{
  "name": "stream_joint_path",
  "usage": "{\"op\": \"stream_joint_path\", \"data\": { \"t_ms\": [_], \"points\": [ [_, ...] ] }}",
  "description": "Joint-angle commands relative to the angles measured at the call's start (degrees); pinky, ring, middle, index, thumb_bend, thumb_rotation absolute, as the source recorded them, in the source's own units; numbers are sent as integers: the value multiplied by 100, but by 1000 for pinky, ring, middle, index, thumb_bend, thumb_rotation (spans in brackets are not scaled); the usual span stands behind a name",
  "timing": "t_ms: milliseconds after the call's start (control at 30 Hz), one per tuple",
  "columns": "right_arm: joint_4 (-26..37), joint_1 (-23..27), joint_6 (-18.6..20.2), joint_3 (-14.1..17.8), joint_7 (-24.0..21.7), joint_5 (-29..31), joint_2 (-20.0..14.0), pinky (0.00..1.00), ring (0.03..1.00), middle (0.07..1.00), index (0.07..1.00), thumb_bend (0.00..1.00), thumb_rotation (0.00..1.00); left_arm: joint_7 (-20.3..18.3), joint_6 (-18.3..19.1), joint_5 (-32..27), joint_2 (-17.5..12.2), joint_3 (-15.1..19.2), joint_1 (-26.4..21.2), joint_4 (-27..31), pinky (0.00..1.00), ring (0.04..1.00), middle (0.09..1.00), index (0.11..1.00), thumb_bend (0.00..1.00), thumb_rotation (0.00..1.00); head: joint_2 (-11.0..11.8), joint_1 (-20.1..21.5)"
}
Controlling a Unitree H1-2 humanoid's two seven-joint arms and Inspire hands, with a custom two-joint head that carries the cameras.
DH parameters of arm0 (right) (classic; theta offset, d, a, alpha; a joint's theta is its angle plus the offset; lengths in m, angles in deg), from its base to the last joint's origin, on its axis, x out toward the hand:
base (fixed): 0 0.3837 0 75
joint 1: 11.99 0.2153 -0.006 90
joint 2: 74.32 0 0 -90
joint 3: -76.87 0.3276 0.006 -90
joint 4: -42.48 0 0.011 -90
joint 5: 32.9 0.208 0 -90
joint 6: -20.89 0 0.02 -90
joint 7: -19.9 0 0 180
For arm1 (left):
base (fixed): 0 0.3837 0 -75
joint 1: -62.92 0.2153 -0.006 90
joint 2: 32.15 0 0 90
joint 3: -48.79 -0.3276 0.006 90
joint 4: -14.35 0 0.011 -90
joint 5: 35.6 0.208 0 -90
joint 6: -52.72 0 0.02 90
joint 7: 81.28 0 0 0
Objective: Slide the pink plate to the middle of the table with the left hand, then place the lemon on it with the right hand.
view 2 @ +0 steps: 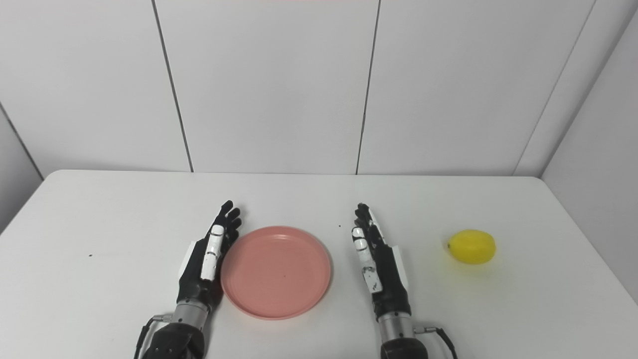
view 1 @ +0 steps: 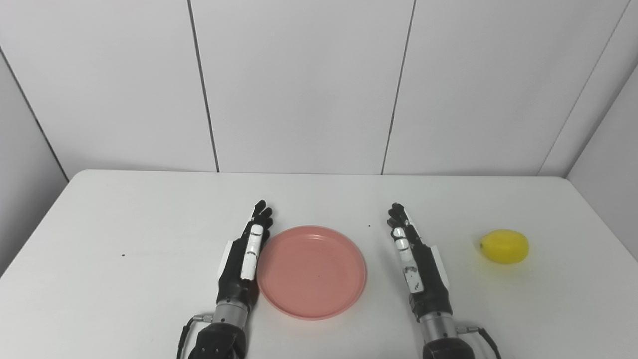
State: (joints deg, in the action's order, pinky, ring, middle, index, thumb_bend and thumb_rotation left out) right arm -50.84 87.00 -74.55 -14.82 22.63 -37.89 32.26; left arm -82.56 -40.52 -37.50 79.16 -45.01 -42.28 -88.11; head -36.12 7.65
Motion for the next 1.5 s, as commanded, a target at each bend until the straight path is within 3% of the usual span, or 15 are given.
{"op": "stream_joint_path", "data": {
  "t_ms": [0,200,500,833,1233,1400,1467],
  "points": [
    [244,128,125,30,-89,128,-22,965,940,945,938,715,1000,47,-128,73,133,-67,35,-156,1000,973,968,966,555,1000,-13,-56],
    [321,130,280,35,-141,239,-38,972,944,953,943,719,1000,101,-171,111,188,-78,18,-212,1000,968,967,963,566,1000,-14,-71],
    [359,112,222,26,-115,183,-47,951,931,942,931,693,1000,45,-172,95,187,-114,19,-242,1000,973,968,967,564,1000,-15,-66],
    [562,102,349,102,-74,178,-76,1000,952,941,932,693,1000,3,-146,59,176,-132,40,-167,1000,972,969,967,566,1000,-11,-24],
    [1048,218,171,316,528,-928,-332,916,903,898,901,671,1000,-14,-102,23,124,-84,39,-106,998,965,962,959,563,1000,64,239],
    [1351,286,498,452,738,-1494,-458,817,903,905,914,623,855,-89,-75,21,23,-66,48,-58,1000,977,975,973,563,1000,101,393],
    [1402,301,564,490,796,-1681,-486,831,899,901,908,620,686,-121,-119,4,-5,-49,43,-86,1000,975,971,971,572,1000,118,453]
  ]
}}
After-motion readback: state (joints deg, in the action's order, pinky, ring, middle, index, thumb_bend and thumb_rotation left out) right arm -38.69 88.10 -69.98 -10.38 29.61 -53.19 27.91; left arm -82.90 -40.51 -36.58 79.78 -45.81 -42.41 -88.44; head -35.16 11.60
